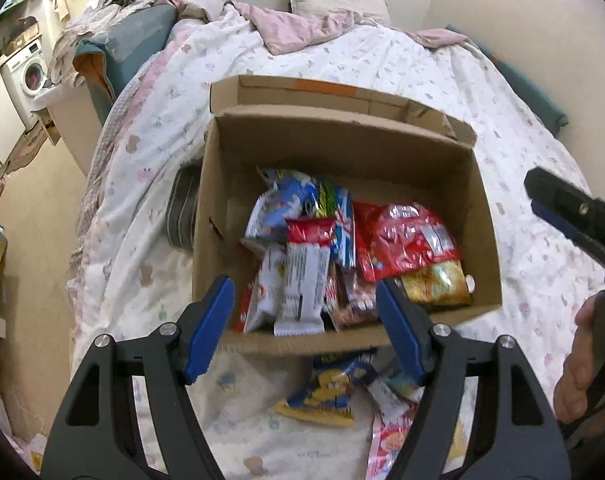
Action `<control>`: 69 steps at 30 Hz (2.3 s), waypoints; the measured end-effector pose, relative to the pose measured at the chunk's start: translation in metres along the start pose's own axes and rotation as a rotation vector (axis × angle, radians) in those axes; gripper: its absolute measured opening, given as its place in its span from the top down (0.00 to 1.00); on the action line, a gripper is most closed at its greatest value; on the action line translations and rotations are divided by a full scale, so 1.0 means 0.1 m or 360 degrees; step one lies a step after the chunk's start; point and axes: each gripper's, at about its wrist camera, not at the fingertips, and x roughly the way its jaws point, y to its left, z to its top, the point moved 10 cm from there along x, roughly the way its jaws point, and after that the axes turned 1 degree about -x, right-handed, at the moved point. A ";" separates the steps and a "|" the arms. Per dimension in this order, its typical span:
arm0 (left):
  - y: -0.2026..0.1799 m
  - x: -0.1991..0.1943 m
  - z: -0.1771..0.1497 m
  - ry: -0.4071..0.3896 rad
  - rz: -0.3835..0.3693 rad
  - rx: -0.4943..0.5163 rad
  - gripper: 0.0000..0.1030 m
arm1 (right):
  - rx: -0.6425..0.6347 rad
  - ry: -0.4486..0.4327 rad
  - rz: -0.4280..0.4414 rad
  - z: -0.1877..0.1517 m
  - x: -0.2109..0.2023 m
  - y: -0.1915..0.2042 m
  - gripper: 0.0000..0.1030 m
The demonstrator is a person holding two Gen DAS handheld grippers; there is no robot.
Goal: Organize snacks
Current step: 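Withdraw both tools from the box toward the remaining pile, then grasp the blue bear-print bag with the left tool while the right tool grasps the white barcode bag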
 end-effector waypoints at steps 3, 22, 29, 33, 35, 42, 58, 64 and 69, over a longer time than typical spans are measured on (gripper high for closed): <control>0.00 -0.07 -0.09 -0.0005 0.0012 0.0017 0.32 | -0.0012 0.0013 -0.0025 -0.09 -0.08 0.01 0.09; 0.26 -0.33 -0.62 0.0047 0.0039 -0.0111 0.32 | 0.0205 0.0183 -0.0027 -0.86 -0.53 -0.12 0.09; 0.31 -0.22 -0.78 0.0120 0.0090 -0.0132 0.32 | 0.0288 0.0395 -0.0059 -1.28 -0.43 -0.40 0.09; 0.33 -0.16 -0.81 0.0164 0.0105 -0.0169 0.32 | 0.0341 0.0584 -0.0102 -1.57 -0.25 -0.50 0.09; 0.34 -0.13 -0.82 0.0179 0.0101 -0.0191 0.32 | 0.0409 0.0633 -0.0095 -1.65 -0.15 -0.53 0.08; 0.41 -0.12 -0.83 0.0185 0.0102 -0.0203 0.32 | 0.0548 0.0844 -0.0185 -1.88 0.25 -0.61 0.00; 0.56 0.03 -0.91 0.0246 0.0148 -0.0217 0.32 | 0.0529 0.0895 -0.0192 -1.91 0.33 -0.65 0.47; 0.39 0.18 -0.98 0.0313 0.0109 -0.0151 0.32 | 0.0510 0.0772 -0.0053 -1.76 0.01 -0.61 0.50; 0.19 0.36 -1.06 0.0394 0.0088 -0.0072 0.32 | 0.0481 0.0690 -0.0045 -1.70 -0.22 -0.69 0.50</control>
